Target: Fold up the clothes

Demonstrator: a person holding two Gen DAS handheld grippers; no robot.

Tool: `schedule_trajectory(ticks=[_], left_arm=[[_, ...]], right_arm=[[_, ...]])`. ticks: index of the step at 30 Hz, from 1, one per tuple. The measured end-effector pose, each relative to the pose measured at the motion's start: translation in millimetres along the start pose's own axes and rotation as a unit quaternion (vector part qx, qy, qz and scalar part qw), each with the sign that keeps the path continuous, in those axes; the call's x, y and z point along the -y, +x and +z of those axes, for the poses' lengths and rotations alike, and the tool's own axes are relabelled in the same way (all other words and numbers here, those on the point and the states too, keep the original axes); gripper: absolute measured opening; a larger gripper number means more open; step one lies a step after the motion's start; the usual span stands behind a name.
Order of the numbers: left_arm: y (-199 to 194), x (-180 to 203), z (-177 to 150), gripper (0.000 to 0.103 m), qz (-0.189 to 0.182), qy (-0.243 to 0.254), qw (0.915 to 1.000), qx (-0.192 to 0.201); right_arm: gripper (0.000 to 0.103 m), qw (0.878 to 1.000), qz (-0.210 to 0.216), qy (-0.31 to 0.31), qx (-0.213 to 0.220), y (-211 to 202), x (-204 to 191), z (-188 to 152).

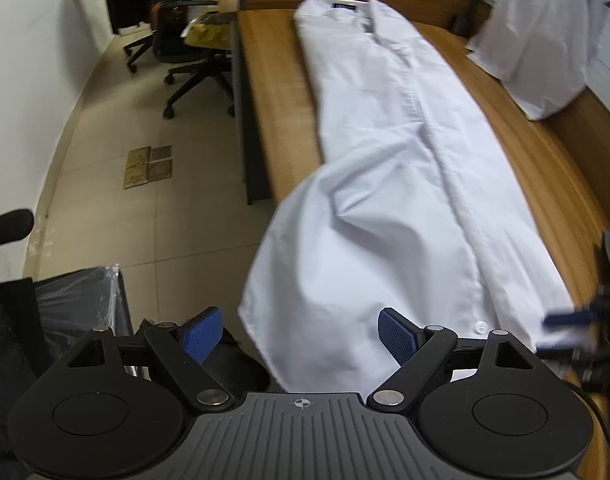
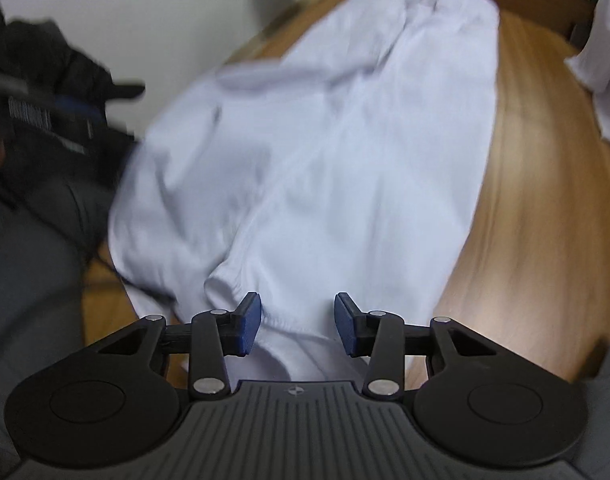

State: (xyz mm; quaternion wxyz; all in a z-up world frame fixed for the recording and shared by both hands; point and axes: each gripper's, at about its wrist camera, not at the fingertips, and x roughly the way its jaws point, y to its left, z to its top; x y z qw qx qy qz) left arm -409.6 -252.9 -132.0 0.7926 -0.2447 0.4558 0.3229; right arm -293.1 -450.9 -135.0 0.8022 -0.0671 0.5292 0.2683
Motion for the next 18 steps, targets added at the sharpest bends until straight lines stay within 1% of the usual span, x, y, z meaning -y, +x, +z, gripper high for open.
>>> schedule_trajectory(ticks=[2,5,7,12,18], left_arm=[[5,-11,1,0.086,-0.004,-0.010,0.9999,0.003],[16,-28,5,0.086,-0.018,-0.029,0.9994,0.009],[26,-39,8,0.086,-0.037,-0.046,0.9982,0.014],[51,-62,14,0.083,-0.094,-0.082,0.9919,0.025],[87,-82,11,0.081,-0.142,-0.124,0.9822,-0.003]], right_arm=[[0.047,1.000,-0.002,-0.001,-0.015,7,-4,-8],[0.047,1.000,0.007,0.007,-0.009,1,-7,-9],[0.047,1.000,0.012,0.016,0.000,-5,-7,-7],[0.047,0.999,-0.002,0.032,0.010,-14,1,-3],[0.047,0.998,-0.012,0.054,0.003,-16,12,0]])
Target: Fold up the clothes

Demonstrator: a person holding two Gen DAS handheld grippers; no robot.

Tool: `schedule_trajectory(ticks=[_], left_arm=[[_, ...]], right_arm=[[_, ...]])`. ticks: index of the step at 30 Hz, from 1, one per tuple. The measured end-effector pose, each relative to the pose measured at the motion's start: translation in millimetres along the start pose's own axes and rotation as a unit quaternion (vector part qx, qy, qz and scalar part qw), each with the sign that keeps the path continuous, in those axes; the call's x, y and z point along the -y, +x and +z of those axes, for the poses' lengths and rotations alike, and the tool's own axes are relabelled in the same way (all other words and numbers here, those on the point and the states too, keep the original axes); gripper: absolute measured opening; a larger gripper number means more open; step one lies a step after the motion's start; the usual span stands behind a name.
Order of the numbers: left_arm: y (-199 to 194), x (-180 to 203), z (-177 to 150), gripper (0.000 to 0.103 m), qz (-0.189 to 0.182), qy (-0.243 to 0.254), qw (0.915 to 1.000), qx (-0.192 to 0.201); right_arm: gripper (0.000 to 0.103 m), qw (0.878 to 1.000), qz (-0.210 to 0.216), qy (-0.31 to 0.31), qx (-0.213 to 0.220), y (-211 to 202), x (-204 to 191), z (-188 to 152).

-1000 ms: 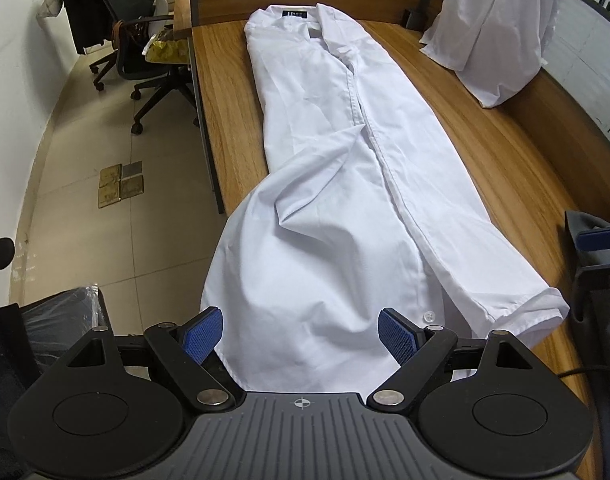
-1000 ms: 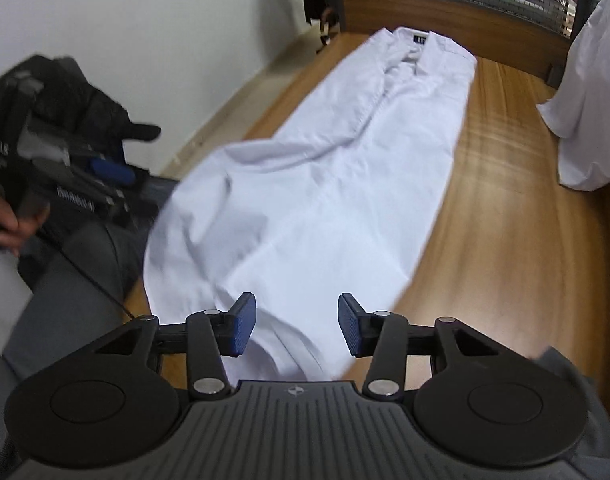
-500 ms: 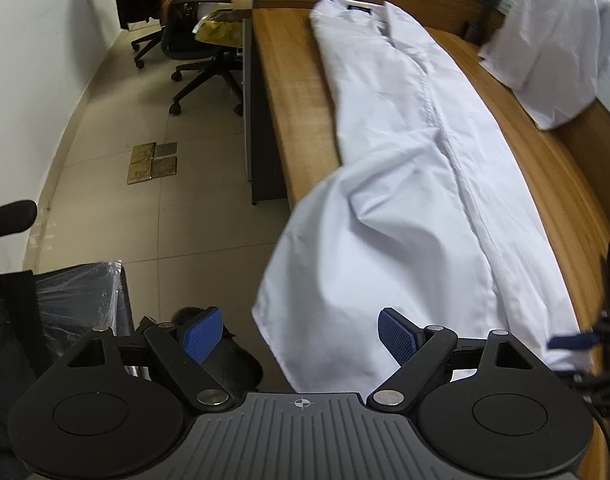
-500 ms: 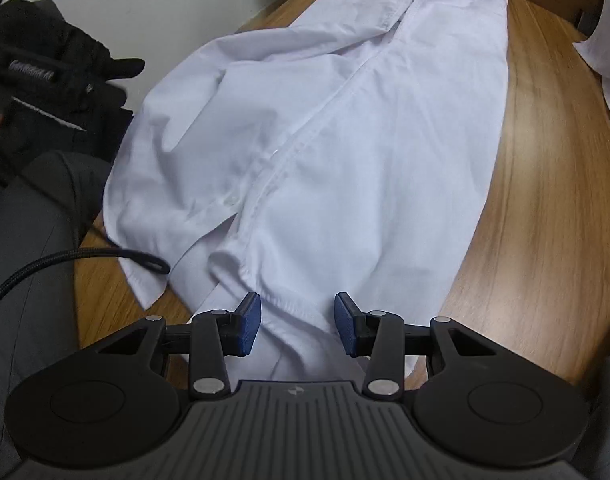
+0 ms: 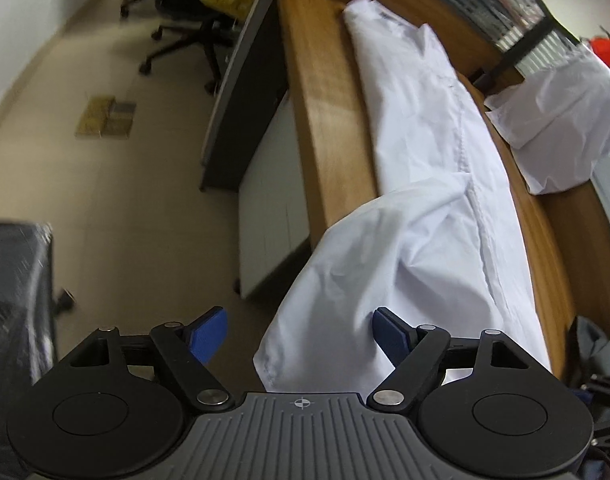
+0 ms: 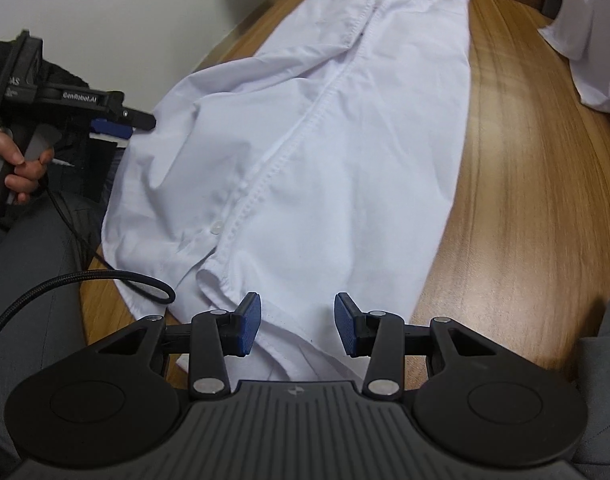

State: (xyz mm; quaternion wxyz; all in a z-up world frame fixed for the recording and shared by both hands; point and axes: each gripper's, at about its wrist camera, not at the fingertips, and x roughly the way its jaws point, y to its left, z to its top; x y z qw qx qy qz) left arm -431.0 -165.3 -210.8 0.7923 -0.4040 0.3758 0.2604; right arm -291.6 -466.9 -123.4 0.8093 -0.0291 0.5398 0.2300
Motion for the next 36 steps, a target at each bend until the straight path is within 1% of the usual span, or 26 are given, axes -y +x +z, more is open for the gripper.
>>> schedule_trajectory(ticks=[5,9,10,11,12,13,14,15,17,18,19,21,24,27,31,34,36], left_arm=[[19,-11,3,0.080,-0.035,-0.036,0.9986,-0.017],[32,-16,5,0.079,-0.069,-0.062,0.9951,-0.035],[35,-17,5,0.073,-0.079,-0.071,0.9937,-0.037],[35,-18,4,0.064,-0.090,-0.077,0.9923,-0.036],[34,-18,3,0.058,-0.101,-0.081,0.9910,-0.034],[32,-16,3,0.044,-0.108,-0.080,0.9905,-0.031],[29,-11,2,0.037,-0.105,-0.074,0.9913,-0.028],[24,-5,2,0.034,-0.095,-0.065,0.9931,-0.023],[12,8,0,0.019,-0.069,-0.042,0.9967,-0.010],[5,15,-1,0.015,-0.059,-0.033,0.9977,0.001],[-3,22,-2,0.007,-0.051,-0.025,0.9983,0.016],[-20,42,-4,0.006,-0.028,-0.001,0.9988,0.041],[-44,85,-12,0.006,0.006,0.065,0.9950,0.075],[-57,127,-22,0.006,0.009,0.122,0.9888,0.085],[-48,158,-39,0.007,-0.002,0.152,0.9865,0.061],[-32,171,-51,0.007,0.011,0.174,0.9842,0.031],[-24,177,-59,0.012,0.016,0.192,0.9813,0.008]], right_arm=[[0.047,1.000,-0.003,0.009,-0.009,4,2,2],[0.047,1.000,-0.005,0.012,-0.013,6,2,2],[0.047,1.000,-0.005,0.012,-0.014,7,2,2],[0.047,1.000,-0.007,0.011,-0.015,7,1,2],[0.047,1.000,-0.008,0.011,-0.016,7,1,2],[0.047,1.000,-0.009,0.011,-0.014,6,1,3],[0.047,1.000,-0.011,0.012,-0.012,4,0,3],[0.047,1.000,-0.013,0.013,-0.010,2,0,3],[0.047,1.000,-0.013,0.016,-0.007,-2,0,3],[0.047,1.000,-0.014,0.013,-0.004,-3,0,3],[0.047,1.000,-0.016,0.011,-0.002,-4,-1,3],[0.047,1.000,-0.019,0.007,0.002,-7,-2,3],[0.047,1.000,-0.021,0.002,0.011,-12,-4,2],[0.047,1.000,-0.022,-0.004,0.022,-18,-7,0],[0.047,0.999,-0.018,-0.011,0.033,-23,-13,-4],[0.047,0.999,-0.019,-0.015,0.036,-25,-17,-5],[0.047,0.999,-0.017,-0.013,0.041,-28,-18,-4]])
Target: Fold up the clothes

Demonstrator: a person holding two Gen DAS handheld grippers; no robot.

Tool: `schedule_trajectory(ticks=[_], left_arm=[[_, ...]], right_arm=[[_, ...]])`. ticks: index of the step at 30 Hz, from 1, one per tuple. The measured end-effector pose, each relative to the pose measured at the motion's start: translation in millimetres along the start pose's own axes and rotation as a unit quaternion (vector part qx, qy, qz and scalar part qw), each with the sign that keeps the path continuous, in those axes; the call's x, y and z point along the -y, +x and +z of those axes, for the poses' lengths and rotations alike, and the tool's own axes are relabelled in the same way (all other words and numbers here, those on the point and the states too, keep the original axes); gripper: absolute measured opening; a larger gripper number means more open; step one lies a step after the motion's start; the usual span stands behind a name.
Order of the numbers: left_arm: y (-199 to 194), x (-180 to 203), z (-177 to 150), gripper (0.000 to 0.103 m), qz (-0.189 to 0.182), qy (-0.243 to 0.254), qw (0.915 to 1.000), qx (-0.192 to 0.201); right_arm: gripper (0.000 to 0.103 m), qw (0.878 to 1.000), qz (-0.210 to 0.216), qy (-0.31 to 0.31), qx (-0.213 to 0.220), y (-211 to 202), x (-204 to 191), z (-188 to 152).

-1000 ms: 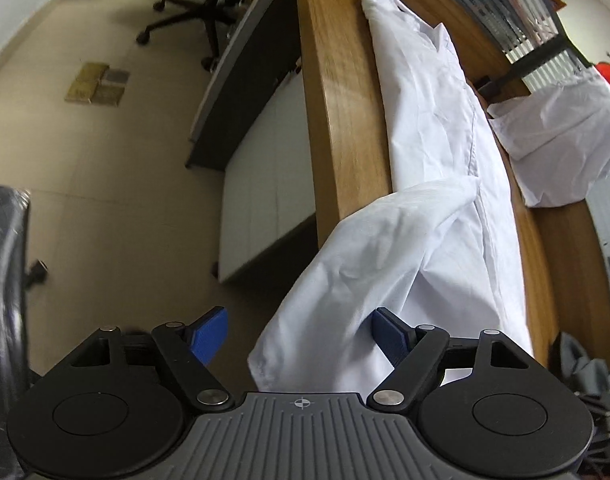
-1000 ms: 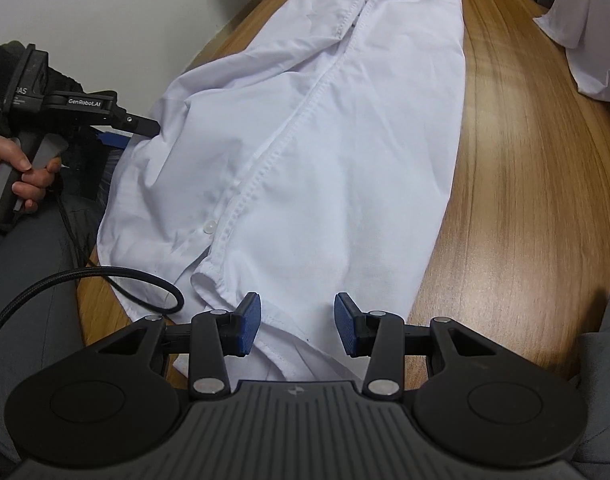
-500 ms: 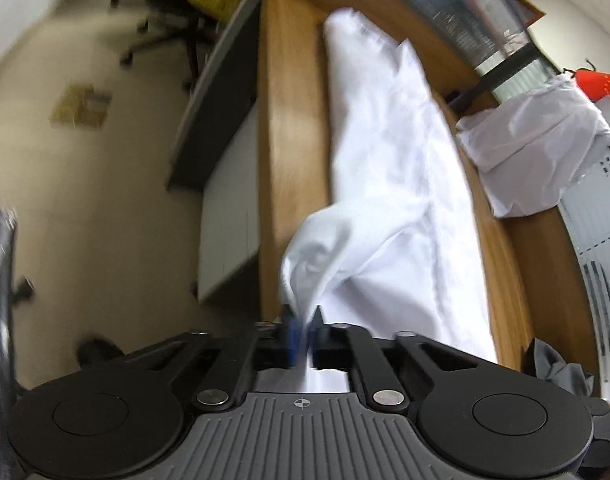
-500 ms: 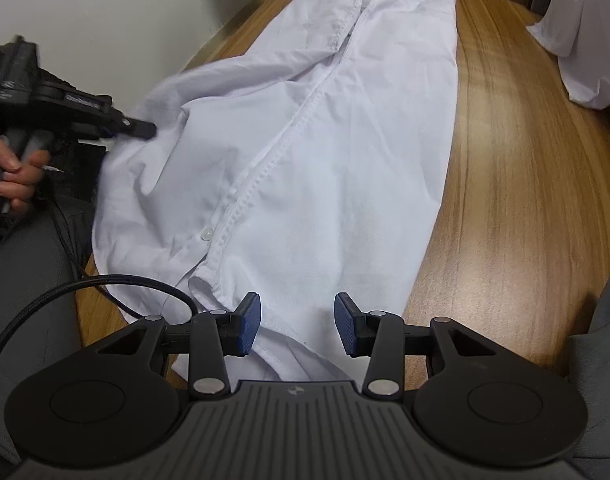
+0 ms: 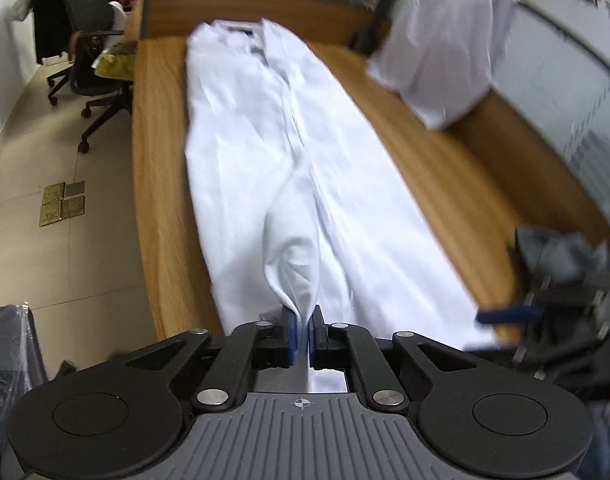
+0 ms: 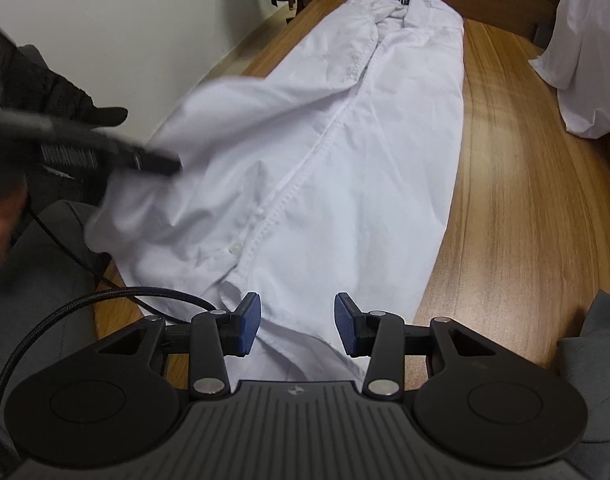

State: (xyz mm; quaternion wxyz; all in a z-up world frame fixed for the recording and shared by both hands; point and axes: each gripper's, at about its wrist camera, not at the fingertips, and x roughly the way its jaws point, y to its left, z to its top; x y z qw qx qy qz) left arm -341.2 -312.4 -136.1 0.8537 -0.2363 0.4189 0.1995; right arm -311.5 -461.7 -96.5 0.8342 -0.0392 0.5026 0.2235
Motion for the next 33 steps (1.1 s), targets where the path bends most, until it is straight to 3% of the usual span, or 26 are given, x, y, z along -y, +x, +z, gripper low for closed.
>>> schedule_trajectory(ticks=[3,8,12,16,20,24,29,33], left_arm=[[0,2,-13,0.015,-0.021,0.017,0.9991,-0.033],[-16,15,-35,0.023,-0.052,0.053,0.9961,-0.048],[-31,17,-50,0.024,-0.041,0.071,0.9955,-0.047],[-50,8,-59,0.034,-0.019,0.082,0.9958,-0.034],[-69,-10,-62,0.037,0.007,0.067,0.9976,-0.016],[-74,-26,-59,0.039,0.033,0.058,0.9977,-0.002],[-62,-39,-52,0.039,0.052,0.066,0.9965,0.000],[-45,-44,-52,0.039,0.058,0.094,0.9937,-0.019]], right_arm=[[0.047,1.000,0.003,0.011,0.008,-5,0,4],[0.047,0.998,0.025,0.042,0.030,-8,-4,22],[0.047,0.994,0.054,0.082,0.043,-3,-10,38],[0.047,0.986,0.084,0.137,0.036,19,-17,50],[0.052,0.977,0.095,0.187,0.028,41,-25,56],[0.054,0.975,0.091,0.204,0.018,58,-36,55],[0.057,0.987,0.040,0.154,0.010,61,-51,44],[0.055,0.992,0.005,0.125,0.002,53,-44,20]])
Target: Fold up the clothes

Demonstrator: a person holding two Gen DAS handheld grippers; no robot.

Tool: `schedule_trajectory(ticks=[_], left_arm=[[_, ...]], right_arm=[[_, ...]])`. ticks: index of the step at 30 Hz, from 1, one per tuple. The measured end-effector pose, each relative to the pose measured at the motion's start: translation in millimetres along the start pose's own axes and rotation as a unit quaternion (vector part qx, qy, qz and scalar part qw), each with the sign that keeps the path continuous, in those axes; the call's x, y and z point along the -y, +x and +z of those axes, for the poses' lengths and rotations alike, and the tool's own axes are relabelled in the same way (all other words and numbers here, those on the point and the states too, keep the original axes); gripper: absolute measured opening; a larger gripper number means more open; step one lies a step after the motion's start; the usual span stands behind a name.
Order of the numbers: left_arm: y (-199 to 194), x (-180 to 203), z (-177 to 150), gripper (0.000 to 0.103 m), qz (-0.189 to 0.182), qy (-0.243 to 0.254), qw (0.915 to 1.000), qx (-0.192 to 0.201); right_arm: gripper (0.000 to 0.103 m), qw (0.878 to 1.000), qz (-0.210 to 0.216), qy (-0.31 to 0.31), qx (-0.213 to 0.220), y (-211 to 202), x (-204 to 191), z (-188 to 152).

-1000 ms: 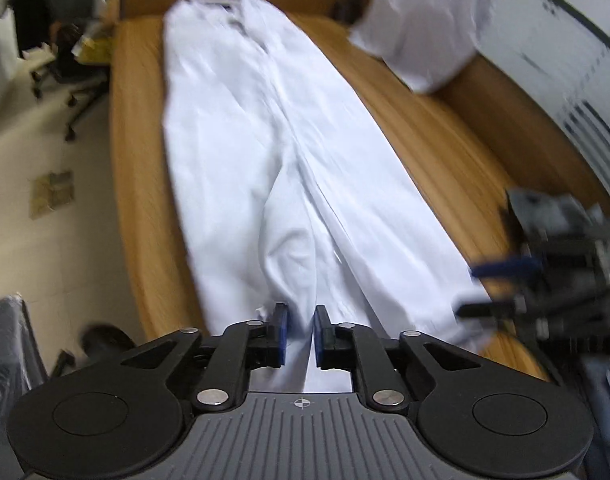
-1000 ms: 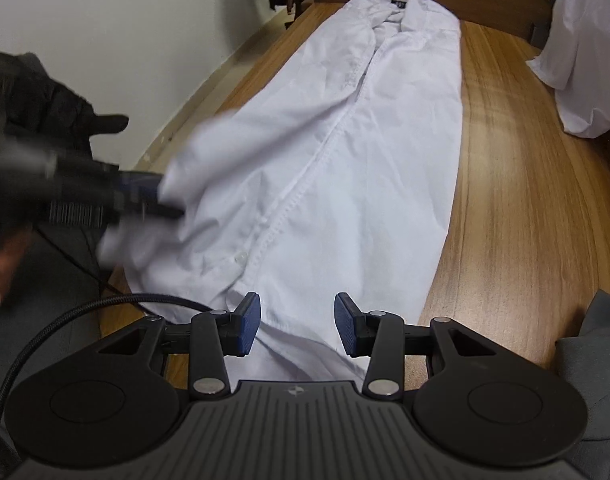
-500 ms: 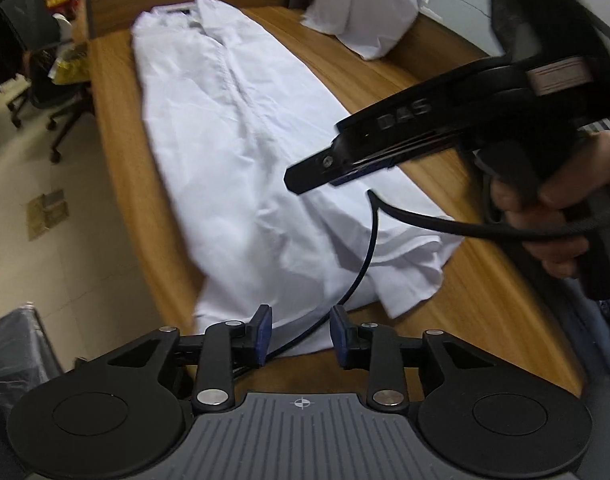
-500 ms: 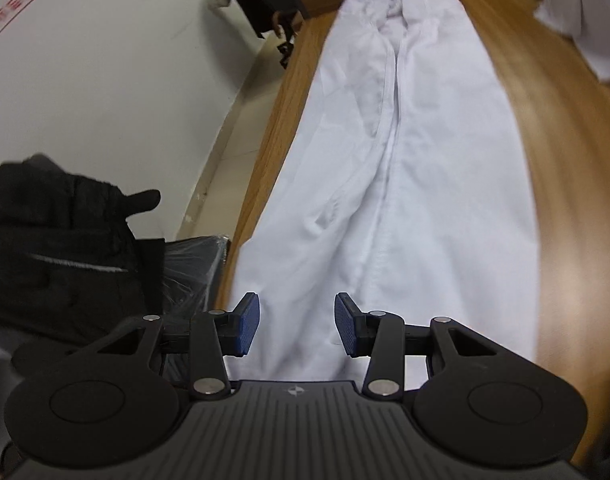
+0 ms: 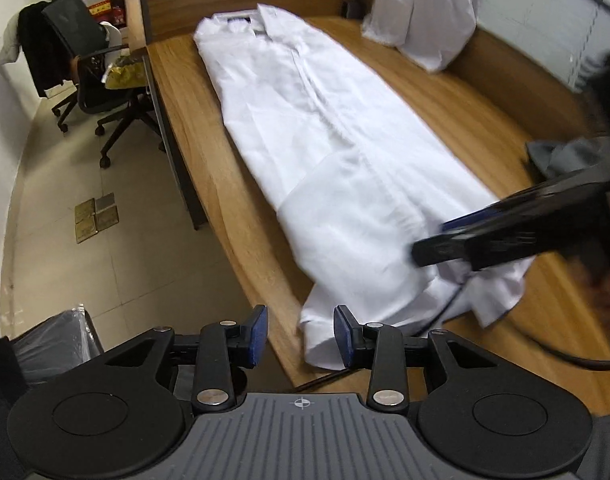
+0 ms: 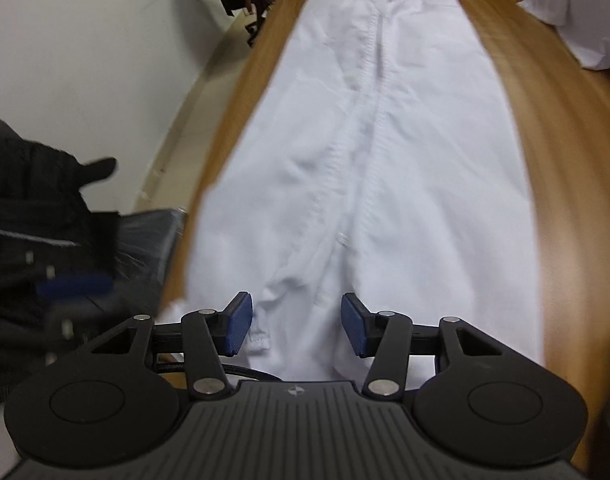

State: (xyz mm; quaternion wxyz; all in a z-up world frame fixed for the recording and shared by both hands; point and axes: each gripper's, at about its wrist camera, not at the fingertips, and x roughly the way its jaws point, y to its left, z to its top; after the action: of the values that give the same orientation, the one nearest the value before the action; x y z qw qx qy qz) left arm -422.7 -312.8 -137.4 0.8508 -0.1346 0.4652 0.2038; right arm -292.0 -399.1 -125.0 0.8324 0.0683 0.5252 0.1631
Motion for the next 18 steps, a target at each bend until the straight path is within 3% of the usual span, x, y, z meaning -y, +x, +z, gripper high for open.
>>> schedule_trajectory(ticks=[5,11,15,18], left_arm=[[17,5,-2,0.039,-0.001,0.051,0.9986,-0.015],[30,7,-6,0.038,-0.007,0.070,0.9972,-0.026],[36,11,-7,0.037,-0.008,0.087,0.9955,-0.036],[39,14,-7,0.037,-0.008,0.105,0.9937,-0.039]], right_arm=[[0.053,0.999,-0.038,-0.033,0.002,-29,19,-25],[0.053,0.996,-0.080,-0.047,0.021,-68,44,-57],[0.047,0.992,-0.114,-0.059,0.014,-65,61,-77],[0.043,0.992,-0.117,-0.039,0.023,-59,70,-79]])
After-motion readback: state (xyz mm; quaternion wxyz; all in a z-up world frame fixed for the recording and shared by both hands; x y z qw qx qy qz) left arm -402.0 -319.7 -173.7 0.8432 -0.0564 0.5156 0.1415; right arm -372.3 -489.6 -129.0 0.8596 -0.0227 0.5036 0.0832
